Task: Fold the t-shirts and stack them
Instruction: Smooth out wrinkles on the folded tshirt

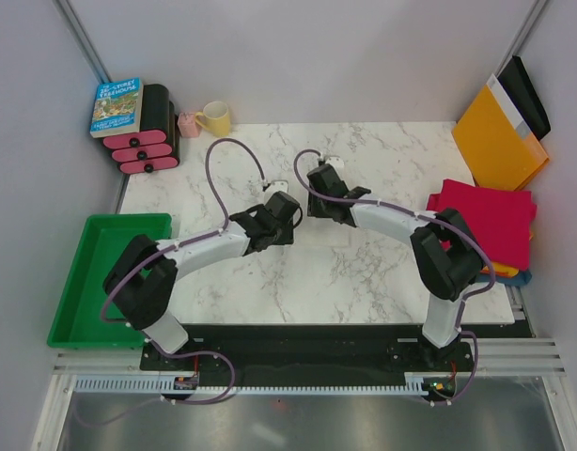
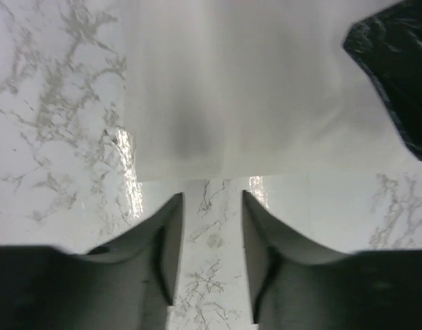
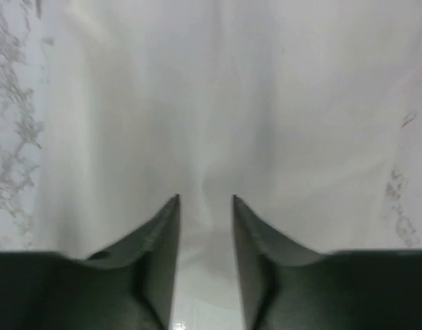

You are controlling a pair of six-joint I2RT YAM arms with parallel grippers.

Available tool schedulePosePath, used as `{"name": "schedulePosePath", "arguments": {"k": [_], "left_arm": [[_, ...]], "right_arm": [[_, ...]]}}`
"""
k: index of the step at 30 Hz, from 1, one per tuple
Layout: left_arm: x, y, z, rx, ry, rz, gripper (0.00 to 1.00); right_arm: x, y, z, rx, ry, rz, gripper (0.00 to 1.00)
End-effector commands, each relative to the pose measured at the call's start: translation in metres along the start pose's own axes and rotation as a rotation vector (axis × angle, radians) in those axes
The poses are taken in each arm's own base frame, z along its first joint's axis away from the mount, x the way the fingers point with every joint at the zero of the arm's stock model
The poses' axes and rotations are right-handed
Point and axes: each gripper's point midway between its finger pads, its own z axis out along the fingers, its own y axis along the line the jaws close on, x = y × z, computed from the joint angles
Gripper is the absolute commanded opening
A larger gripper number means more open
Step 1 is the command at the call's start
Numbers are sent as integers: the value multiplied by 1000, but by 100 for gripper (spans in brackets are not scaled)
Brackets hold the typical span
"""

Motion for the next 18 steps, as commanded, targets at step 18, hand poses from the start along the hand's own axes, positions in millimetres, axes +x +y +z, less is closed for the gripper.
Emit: {"name": "schedulePosePath", "arguments": {"k": [18], "left_arm": [[-28,8,-69,114,-113,18,54]], "right_arm": [[-87,-149,-197,430,-674,32,57]]}}
